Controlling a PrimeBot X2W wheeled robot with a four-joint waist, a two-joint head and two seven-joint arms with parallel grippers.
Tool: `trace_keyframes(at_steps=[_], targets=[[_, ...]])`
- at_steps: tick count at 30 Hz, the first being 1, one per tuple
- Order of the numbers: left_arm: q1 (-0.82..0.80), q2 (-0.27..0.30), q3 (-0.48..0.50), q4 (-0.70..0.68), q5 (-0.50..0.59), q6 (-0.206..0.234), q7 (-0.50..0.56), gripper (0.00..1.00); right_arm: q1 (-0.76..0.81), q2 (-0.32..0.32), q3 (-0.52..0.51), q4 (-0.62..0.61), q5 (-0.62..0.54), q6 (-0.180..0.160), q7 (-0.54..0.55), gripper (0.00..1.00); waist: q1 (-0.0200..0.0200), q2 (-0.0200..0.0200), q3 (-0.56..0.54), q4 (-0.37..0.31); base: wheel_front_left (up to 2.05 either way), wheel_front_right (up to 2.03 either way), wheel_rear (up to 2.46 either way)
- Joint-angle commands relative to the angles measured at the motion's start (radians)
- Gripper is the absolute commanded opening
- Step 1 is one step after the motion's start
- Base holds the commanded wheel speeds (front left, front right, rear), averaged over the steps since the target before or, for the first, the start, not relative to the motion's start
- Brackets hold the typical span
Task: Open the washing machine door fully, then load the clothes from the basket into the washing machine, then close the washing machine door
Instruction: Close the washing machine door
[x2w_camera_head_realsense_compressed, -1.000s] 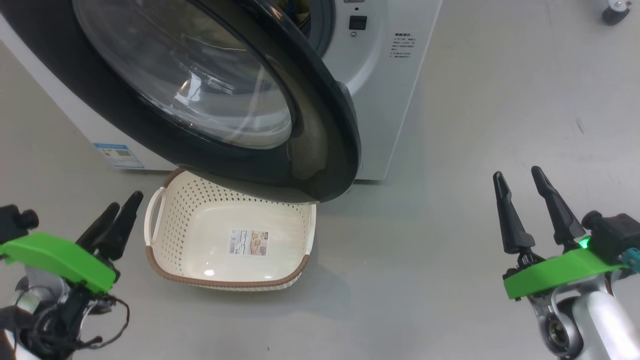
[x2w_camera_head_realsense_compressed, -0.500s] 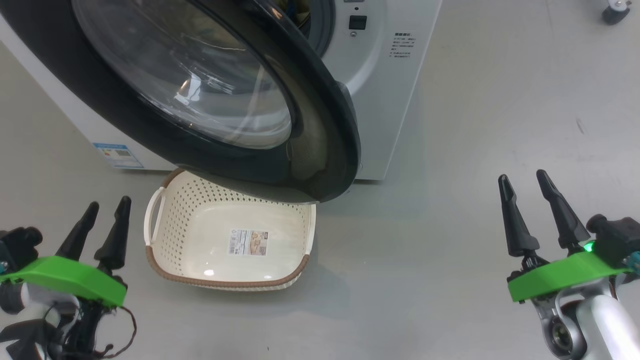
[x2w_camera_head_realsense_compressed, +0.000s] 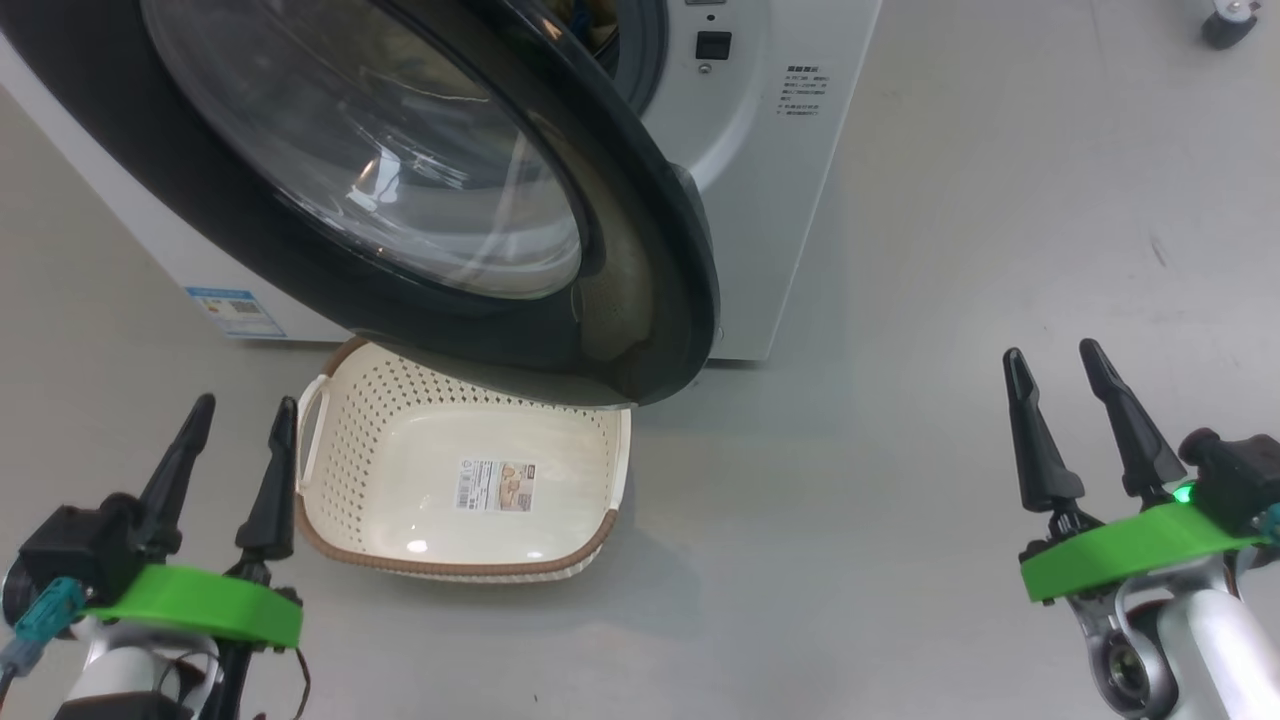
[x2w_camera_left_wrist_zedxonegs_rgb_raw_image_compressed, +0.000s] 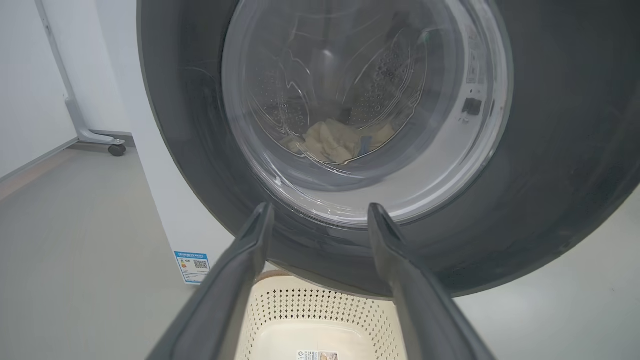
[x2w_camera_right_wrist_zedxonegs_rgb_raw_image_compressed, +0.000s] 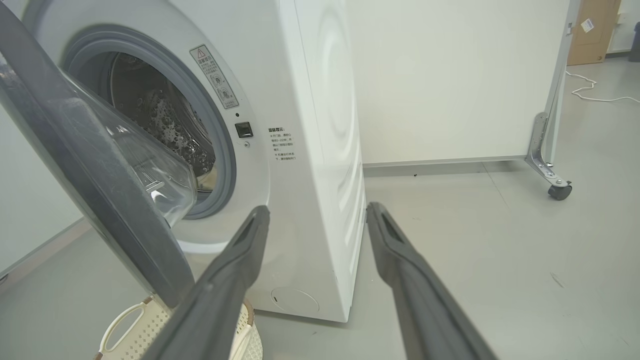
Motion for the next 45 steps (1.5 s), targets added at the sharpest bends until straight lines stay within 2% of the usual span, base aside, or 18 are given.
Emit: trace_keyframes(at_steps=[1, 9, 21, 22, 23, 24, 25, 26, 33, 45], targets=[[-0.013, 0.008, 0.077, -0.051, 0.031, 0.001, -0.014, 1.00, -0.015, -0.017, 0.006, -0.029, 0.001, 0.002, -0.006, 1.00, 0.0000, 0.0000, 0.001, 0.000, 0.00, 0.00, 0.00], [0.048, -0.049, 0.121, -0.072, 0.102, 0.001, -0.014, 1.00, -0.016, -0.014, 0.003, -0.027, 0.000, 0.002, -0.006, 1.00, 0.0000, 0.0000, -0.005, -0.008, 0.00, 0.00, 0.00], [0.065, -0.074, 0.124, -0.066, 0.103, 0.001, -0.014, 1.00, -0.016, -0.009, -0.011, -0.021, -0.008, 0.002, -0.006, 1.00, 0.0000, 0.0000, -0.013, -0.001, 0.00, 0.00, 0.00], [0.069, -0.075, 0.123, -0.067, 0.103, 0.001, -0.014, 1.00, -0.019, -0.006, -0.014, -0.016, -0.010, 0.002, -0.006, 0.96, 0.0000, 0.0000, -0.013, 0.000, 0.00, 0.00, 0.00], [0.072, -0.076, 0.121, -0.066, 0.102, 0.001, -0.014, 1.00, -0.024, -0.002, -0.018, -0.011, -0.012, 0.002, -0.006, 0.77, 0.0000, 0.0000, -0.015, 0.000, 0.00, 0.00, 0.00], [0.076, -0.076, 0.120, -0.066, 0.101, 0.001, -0.014, 1.00, -0.029, 0.003, -0.023, -0.006, -0.014, 0.002, -0.006, 0.49, 0.0000, 0.0000, -0.017, 0.001, 0.00, 0.00, 0.00], [0.079, -0.077, 0.119, -0.066, 0.100, 0.001, -0.014, 1.00, -0.036, 0.010, -0.029, -0.002, -0.017, 0.002, -0.006, 0.27, 0.0000, 0.0000, -0.018, 0.002, 0.00, 0.00, 0.00], [0.081, -0.079, 0.119, -0.065, 0.098, 0.001, -0.014, 1.00, -0.044, 0.016, -0.037, 0.002, -0.020, 0.002, -0.006, 0.00, 0.0000, 0.0000, -0.019, 0.004, 0.00, 0.00, 0.00], [0.091, -0.094, 0.112, -0.085, 0.094, 0.001, -0.014, 1.00, -0.122, 0.043, -0.016, -0.008, -0.032, 0.002, -0.006, 0.00, 0.0000, 0.0000, -0.032, 0.028, 0.00, 0.00, 0.00], [0.120, -0.144, 0.125, -0.184, 0.110, 0.001, -0.014, 1.00, -0.250, 0.063, 0.093, -0.172, -0.027, 0.002, -0.006, 0.00, 0.0000, 0.0000, -0.055, 0.084, 0.00, 0.00, 0.00]])
